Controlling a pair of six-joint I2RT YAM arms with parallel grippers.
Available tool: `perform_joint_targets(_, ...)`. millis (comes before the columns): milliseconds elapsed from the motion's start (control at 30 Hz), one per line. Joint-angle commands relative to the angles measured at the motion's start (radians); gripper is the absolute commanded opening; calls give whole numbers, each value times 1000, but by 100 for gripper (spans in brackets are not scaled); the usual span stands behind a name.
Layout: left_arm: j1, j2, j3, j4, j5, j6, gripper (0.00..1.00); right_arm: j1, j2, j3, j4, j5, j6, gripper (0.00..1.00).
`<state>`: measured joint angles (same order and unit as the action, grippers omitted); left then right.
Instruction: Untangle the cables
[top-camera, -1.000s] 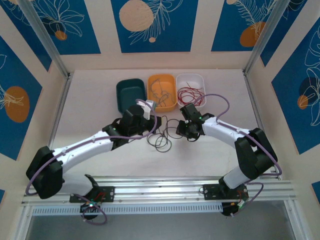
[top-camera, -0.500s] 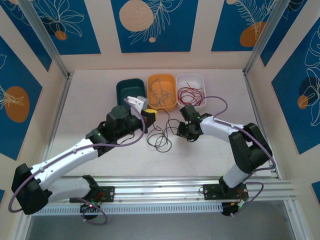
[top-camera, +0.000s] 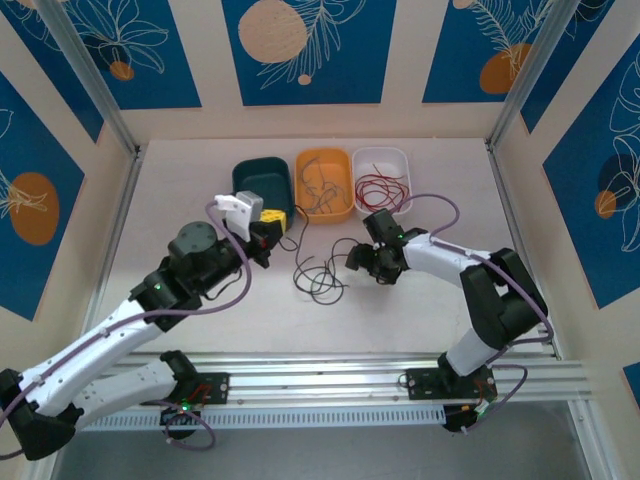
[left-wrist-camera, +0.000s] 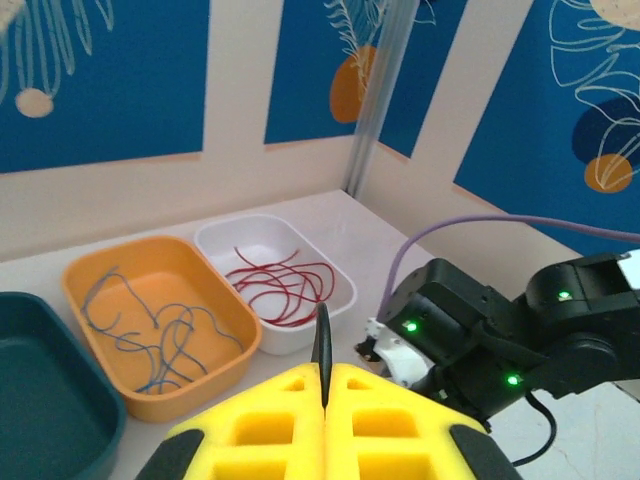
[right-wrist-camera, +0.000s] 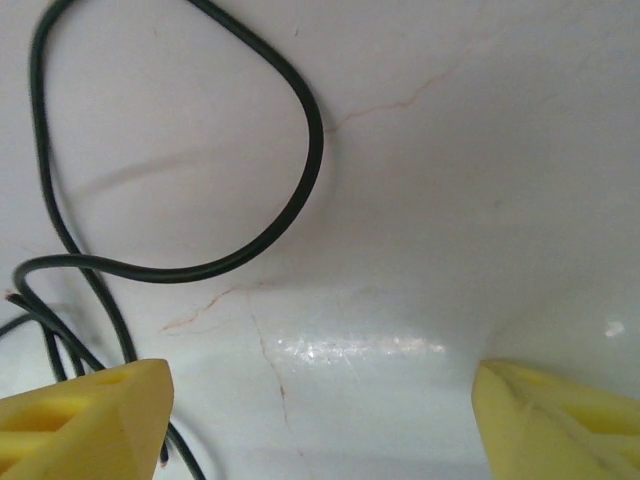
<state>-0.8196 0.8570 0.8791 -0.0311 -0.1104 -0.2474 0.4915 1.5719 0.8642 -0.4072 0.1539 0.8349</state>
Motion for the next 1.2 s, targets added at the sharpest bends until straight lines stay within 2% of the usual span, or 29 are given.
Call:
perform_joint_targets(0,3,-34,38,-52,-89,39,0,-9,-74,-5,-42,14,-2,88)
perform_joint_targets(100,15,-32,73,-102,-136,60,0,-15,-120,7,-84,42,-16,99)
perform_joint_targets(133,22,-29,83,-112,-146,67,0,-17,-138,9,-97,52,-20,99)
perform_joint_targets(367,106,53,169,-127,-138,91,0,-24,-283,-8,-138,90,-34,99)
perform_joint_targets(567,262,181,243,-105,-69,76,0,-21,-398,-27,-163,113,-51,99)
perform_joint_targets(833,386,344,329,-50,-89,137,0,-22,-477,-52,-192,137,-44,99)
perform_joint_targets(1167,442,559,449,-83,-125,219,0,-22,-481,-41,-186,134,-29,99)
